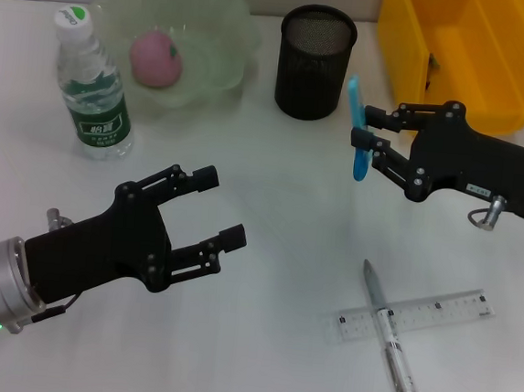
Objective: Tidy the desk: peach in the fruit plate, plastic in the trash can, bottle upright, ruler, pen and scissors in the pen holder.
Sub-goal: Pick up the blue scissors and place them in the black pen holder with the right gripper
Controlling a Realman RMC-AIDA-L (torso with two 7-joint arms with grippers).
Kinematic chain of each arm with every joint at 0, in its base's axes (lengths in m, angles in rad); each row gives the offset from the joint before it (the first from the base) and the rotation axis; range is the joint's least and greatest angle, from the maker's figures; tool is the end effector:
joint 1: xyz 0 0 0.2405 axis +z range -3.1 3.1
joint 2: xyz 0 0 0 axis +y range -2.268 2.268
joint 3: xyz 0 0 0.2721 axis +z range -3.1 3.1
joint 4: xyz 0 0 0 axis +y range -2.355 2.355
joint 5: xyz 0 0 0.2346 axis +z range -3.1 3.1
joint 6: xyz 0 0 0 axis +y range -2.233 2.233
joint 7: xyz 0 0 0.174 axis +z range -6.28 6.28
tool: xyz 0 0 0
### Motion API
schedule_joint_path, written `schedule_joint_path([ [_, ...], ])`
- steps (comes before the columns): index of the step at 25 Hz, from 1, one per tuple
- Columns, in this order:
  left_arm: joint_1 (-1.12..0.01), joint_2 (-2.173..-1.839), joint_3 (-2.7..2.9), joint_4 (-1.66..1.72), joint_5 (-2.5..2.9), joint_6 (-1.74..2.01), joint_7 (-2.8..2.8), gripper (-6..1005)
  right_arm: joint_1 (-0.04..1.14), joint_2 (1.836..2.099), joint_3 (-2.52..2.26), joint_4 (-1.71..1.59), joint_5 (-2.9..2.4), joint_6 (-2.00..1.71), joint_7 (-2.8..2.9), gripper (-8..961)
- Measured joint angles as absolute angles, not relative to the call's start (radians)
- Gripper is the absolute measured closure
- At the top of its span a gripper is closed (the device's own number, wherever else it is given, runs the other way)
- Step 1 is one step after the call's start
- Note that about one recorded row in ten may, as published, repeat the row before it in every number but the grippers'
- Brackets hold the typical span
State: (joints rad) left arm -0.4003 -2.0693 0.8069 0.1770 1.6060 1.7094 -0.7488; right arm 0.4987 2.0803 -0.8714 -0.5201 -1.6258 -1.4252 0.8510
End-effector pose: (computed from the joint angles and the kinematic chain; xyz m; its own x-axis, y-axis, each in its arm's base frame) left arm -0.2881 0.2757 -0.0795 0.6171 0.1086 0.7794 0.3820 -0.9072 -0.1760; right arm 0.2649 0.3756 -0.0514 0.8341 0.0727 -0.5468 -0.2027 -0.8815 -0.4264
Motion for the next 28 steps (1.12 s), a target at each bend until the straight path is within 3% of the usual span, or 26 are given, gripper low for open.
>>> schedule_joint_path([
  [17,-0.384,-2.074,0.801,0.17,1.599,1.711,-0.74,209,0.491,2.087,-0.87,-0.57,-1.621,-1.392,0.513,730],
  [28,-0.38,-2.077,0.786,0.146,1.596,1.699,-0.738,209,0.473,2.089,-0.87,-0.538,-1.525,-1.367,-0.007,730],
])
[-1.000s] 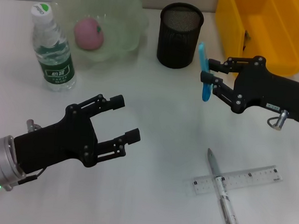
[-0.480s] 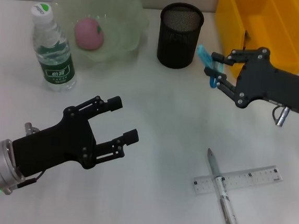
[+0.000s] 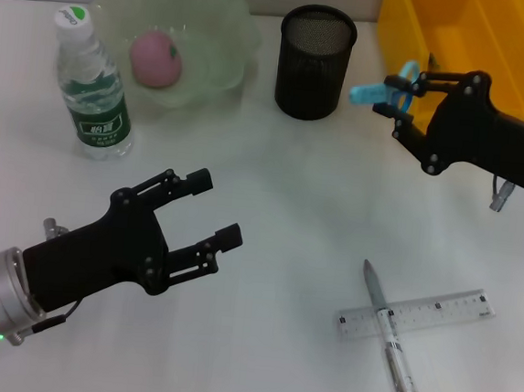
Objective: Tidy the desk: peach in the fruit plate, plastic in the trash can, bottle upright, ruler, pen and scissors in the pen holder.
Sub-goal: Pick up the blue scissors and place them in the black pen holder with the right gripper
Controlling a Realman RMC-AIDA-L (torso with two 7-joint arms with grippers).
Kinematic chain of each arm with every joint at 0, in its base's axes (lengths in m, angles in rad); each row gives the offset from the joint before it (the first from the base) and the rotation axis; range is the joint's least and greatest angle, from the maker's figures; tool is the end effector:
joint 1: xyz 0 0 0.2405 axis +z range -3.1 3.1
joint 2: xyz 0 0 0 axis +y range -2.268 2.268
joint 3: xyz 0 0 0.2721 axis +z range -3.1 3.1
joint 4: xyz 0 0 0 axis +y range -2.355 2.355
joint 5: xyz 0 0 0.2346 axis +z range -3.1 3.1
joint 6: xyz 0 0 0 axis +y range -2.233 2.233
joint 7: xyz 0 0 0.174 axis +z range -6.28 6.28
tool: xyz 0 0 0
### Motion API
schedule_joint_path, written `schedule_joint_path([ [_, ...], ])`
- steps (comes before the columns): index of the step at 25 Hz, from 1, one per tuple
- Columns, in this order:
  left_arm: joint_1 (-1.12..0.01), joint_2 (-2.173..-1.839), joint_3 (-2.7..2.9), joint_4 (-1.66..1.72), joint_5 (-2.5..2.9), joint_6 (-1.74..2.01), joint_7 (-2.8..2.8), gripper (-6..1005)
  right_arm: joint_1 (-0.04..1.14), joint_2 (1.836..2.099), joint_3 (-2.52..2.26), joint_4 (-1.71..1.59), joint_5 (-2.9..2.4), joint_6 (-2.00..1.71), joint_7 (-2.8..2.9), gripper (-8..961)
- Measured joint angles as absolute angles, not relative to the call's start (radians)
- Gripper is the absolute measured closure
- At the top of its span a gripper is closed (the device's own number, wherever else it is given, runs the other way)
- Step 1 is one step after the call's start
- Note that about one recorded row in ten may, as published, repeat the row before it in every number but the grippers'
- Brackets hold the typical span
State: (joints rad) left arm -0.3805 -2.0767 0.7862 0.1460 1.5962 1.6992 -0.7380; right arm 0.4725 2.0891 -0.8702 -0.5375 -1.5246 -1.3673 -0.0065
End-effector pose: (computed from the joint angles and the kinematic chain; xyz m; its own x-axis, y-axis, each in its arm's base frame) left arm -0.2934 0.2689 -0.0838 0.5933 0.1312 0.7942 0.4336 -0.8833 -0.1780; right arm 0.2700 0.3856 -0.0390 0.7476 0.6641 -0.0038 0.4259 -0.4838 -0.7646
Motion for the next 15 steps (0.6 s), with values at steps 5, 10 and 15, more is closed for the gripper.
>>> schedule_joint_path([
  [5,-0.37,-2.077,0.785,0.144,1.596,1.704,-0.737,209,0.463,2.089,-0.864,-0.535,-1.492,-1.358,-0.208,730],
  [10,-0.369,-2.078,0.786,0.137,1.596,1.7,-0.736,209,0.472,2.09,-0.873,-0.508,-1.408,-1.318,-0.412,730],
  [15,-0.37,-2.079,0.785,0.129,1.596,1.7,-0.736,209,0.495,2.089,-0.872,-0.51,-1.394,-1.29,-0.502,730],
])
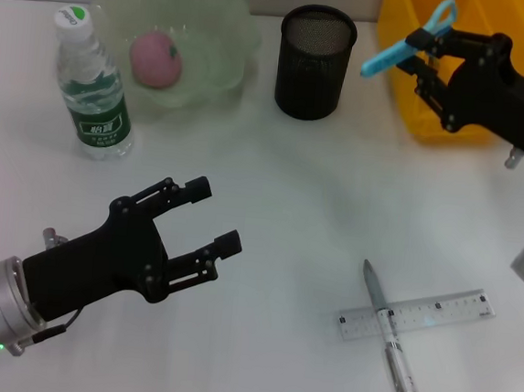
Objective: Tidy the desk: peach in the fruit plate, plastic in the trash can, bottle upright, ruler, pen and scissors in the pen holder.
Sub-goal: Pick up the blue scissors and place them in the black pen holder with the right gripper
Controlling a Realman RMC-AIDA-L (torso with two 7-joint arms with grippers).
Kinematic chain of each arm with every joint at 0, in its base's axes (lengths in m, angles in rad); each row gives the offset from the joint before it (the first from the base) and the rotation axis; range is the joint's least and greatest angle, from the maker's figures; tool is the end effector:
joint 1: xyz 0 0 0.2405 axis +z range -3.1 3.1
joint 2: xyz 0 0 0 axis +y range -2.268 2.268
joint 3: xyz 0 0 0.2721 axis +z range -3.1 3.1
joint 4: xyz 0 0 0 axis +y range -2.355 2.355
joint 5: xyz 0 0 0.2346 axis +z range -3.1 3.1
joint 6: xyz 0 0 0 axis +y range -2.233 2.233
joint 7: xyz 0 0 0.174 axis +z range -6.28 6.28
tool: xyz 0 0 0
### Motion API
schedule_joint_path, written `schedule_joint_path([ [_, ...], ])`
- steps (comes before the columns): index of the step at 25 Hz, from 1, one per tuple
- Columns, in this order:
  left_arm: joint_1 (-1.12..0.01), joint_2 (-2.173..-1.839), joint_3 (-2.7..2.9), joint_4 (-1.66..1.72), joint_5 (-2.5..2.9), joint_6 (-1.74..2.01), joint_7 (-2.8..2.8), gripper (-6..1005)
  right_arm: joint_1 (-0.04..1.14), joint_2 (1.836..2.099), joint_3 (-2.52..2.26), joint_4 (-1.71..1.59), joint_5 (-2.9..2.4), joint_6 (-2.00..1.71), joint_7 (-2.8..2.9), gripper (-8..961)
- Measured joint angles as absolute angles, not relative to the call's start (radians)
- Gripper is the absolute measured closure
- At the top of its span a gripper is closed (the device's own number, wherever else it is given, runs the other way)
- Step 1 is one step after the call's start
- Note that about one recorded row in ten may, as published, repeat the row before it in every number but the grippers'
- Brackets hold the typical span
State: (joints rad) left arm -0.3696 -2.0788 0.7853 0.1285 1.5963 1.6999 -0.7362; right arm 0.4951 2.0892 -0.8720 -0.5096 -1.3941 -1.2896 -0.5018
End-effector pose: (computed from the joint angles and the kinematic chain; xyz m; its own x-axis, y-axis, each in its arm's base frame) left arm -0.2957 0.2627 -0.0870 0.5815 0.1506 0.7995 0.4537 -0.8757 -0.1650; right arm 0.2669 0.4068 -0.0276 0.5430 0.7410 0.3950 0.6700 -0.0988 -0.7357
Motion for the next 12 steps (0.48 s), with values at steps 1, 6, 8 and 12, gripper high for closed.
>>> schedule_joint_path([
  [1,-0.37,-2.079,0.785,0.129,1.596,1.7,-0.736,209,0.503,2.089,-0.872,-0.511,-1.394,-1.275,-0.522,730],
  [6,-0.369,-2.079,0.785,0.119,1.597,1.69,-0.733,209,0.539,2.09,-0.871,-0.502,-1.37,-1.21,-0.597,730],
  [8,-0.369,-2.079,0.785,0.119,1.597,1.69,-0.73,209,0.565,2.092,-0.873,-0.482,-1.334,-1.166,-0.636,731],
  [12,-0.371,-2.079,0.785,0.117,1.597,1.69,-0.713,209,0.618,2.092,-0.873,-0.421,-1.29,-1.121,-0.726,731],
])
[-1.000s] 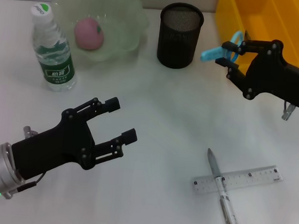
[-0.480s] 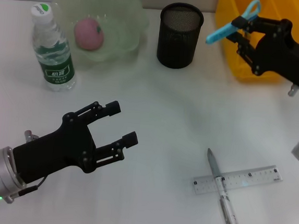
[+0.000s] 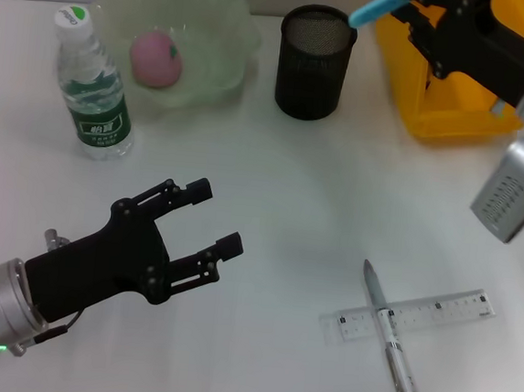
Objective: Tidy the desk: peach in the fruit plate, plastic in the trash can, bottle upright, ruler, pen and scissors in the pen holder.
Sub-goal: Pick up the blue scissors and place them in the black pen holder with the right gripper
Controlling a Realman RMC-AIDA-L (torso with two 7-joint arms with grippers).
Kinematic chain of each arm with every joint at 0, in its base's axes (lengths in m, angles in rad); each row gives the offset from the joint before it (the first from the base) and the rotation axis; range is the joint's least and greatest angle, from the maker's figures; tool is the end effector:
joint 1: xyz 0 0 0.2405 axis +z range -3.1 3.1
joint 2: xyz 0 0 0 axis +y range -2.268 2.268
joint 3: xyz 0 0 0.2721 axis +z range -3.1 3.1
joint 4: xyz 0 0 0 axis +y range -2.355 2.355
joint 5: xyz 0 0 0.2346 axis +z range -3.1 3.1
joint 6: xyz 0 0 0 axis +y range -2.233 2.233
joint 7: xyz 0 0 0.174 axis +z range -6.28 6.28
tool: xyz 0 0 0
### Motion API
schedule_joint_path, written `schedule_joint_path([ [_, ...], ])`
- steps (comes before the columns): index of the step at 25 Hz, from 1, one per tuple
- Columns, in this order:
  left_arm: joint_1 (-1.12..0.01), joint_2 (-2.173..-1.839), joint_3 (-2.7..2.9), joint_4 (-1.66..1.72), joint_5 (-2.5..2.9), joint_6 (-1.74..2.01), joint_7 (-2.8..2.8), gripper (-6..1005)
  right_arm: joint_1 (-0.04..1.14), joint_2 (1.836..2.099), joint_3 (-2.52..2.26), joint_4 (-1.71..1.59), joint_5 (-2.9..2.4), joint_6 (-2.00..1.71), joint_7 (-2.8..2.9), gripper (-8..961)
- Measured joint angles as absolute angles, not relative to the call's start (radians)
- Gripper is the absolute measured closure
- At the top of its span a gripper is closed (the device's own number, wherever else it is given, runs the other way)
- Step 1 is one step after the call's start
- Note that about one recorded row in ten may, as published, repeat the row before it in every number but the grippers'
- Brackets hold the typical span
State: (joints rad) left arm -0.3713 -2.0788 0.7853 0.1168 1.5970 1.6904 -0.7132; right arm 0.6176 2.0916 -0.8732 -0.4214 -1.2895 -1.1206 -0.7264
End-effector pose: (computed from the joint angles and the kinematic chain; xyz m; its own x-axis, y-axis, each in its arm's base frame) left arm -0.2965 0.2620 -0.0895 0.5912 0.1426 0.7938 0.4501 -0.8751 -0.1779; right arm 0.2468 0.4505 -0.0342 0.4732 0.6733 0.5681 0.7534 0.0249 -0.6571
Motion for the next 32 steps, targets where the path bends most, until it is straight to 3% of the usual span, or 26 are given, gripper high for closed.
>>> schedule_joint_path([
  [17,-0.372,-2.078,0.791,0.092,1.597,1.687,-0.658,209,0.753,2.091,-0.867,-0.315,-1.287,-0.93,-0.76,731],
  [32,-0.369,-2.079,0.792,0.07,1.598,1.689,-0.639,209,0.795,2.092,-0.889,-0.312,-1.292,-0.849,-0.918,731],
])
